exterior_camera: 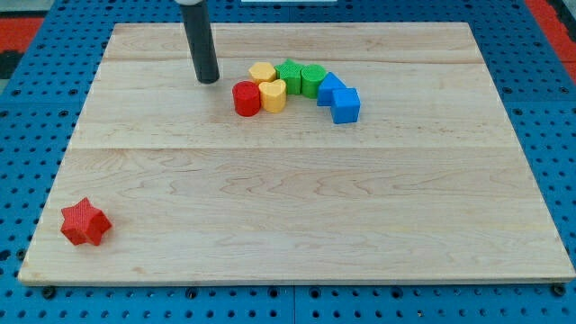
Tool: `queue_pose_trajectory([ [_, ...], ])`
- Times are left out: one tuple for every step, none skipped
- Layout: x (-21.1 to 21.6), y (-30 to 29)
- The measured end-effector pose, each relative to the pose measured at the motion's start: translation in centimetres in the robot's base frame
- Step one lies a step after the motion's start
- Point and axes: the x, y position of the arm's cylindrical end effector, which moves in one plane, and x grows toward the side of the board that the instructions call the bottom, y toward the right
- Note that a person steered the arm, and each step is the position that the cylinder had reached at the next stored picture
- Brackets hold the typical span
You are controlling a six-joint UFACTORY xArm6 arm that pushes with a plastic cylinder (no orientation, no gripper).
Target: Slide the red circle towards bottom left
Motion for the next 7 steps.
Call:
queue_pose_trajectory([
  [-0.7, 4.0],
  [3.1, 5.9],
  [7.5, 5.7],
  [7.7, 4.1],
  [7.5, 4.1],
  [7.5, 4.1],
  [8.4, 4.3],
])
